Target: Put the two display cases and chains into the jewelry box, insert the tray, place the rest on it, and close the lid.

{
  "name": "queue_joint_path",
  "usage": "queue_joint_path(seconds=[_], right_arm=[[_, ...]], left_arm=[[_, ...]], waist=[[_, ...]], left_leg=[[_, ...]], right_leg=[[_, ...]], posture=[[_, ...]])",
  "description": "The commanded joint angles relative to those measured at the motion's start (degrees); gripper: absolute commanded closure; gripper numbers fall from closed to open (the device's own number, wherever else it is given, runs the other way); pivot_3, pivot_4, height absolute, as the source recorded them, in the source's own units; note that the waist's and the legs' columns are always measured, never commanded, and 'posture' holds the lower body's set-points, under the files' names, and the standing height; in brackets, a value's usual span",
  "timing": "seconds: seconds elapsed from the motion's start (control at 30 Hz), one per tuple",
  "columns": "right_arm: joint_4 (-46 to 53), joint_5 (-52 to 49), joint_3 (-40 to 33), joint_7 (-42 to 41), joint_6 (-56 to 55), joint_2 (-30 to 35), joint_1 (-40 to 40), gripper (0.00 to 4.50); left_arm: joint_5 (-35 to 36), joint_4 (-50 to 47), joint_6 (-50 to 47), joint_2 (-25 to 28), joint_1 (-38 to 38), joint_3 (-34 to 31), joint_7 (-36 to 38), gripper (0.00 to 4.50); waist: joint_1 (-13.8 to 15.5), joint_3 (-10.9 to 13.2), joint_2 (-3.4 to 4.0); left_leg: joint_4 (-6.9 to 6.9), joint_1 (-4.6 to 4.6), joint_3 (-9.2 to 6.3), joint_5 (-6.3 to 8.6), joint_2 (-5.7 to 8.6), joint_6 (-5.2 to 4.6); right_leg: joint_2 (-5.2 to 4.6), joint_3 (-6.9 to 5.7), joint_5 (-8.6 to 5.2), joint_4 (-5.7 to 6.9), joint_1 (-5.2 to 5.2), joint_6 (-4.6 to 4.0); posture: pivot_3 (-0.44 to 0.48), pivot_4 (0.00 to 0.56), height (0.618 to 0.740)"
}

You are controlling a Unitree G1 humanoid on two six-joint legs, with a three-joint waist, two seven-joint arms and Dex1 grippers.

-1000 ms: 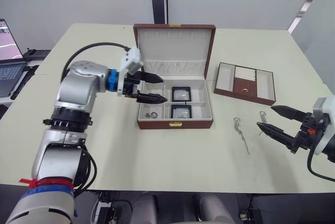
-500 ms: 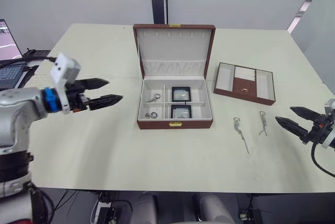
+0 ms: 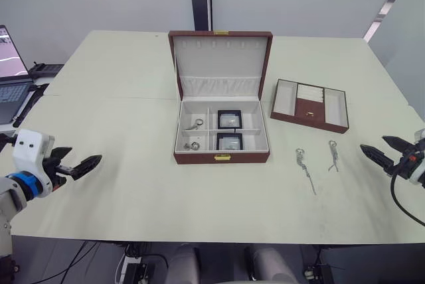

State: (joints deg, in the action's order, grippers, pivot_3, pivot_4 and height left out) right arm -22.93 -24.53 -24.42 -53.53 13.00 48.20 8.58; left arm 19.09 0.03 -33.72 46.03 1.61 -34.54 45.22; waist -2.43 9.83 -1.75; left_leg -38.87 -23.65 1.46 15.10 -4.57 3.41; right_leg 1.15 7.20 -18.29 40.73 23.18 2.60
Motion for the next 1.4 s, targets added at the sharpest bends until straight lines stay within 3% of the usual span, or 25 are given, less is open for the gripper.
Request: queue_joint_path(seconds=[0.03, 0.93, 1.2, 1.4], right_arm=[[-1.4, 1.1, -0.3, 0.2, -2.9, 0.1, 1.2, 0.00], [-1.5, 2.0, 1.0, -3.1, -2.5, 0.1, 1.3, 0.00], [2.5, 1.2, 1.5, -7.6, 1.1, 3.1, 3.0, 0.00], [1.1, 2.9, 7.9, -16.4, 4.9, 9.1, 10.1, 0.00]], left_arm=[[-1.0, 1.4, 4.6, 0.1, 0.7, -2.9, -3.0, 0.02], [0.5, 1.9, 6.8, 0.4, 0.0, -0.8, -6.1, 0.02], [5.1, -3.4, 4.8, 1.7, -1.5, 0.8, -0.1, 0.02], [10.8, -13.5, -0.3, 4.7, -2.9, 6.2, 6.0, 0.02]], waist=[[0.0, 0.0, 0.00], [-0.4, 0.0, 0.01], [-0.5, 0.0, 0.01], [-0.8, 0.0, 0.04]], left_leg=[[0.00, 0.00, 0.00, 0.00, 0.00, 0.00], [0.03, 0.05, 0.07, 0.00, 0.00, 0.01], [0.04, 0.05, 0.07, 0.00, 0.00, 0.01], [0.04, 0.08, 0.08, 0.00, 0.00, 0.01]], right_leg=[[0.00, 0.00, 0.00, 0.00, 0.00, 0.00], [-0.01, 0.04, 0.00, 0.02, 0.00, 0.00], [-0.01, 0.03, 0.00, 0.03, -0.01, 0.00], [-0.01, 0.05, 0.00, 0.05, -0.01, 0.00]], posture=[[0.000, 0.150, 0.740], [0.000, 0.150, 0.740], [0.000, 0.150, 0.740], [0.000, 0.150, 0.740]])
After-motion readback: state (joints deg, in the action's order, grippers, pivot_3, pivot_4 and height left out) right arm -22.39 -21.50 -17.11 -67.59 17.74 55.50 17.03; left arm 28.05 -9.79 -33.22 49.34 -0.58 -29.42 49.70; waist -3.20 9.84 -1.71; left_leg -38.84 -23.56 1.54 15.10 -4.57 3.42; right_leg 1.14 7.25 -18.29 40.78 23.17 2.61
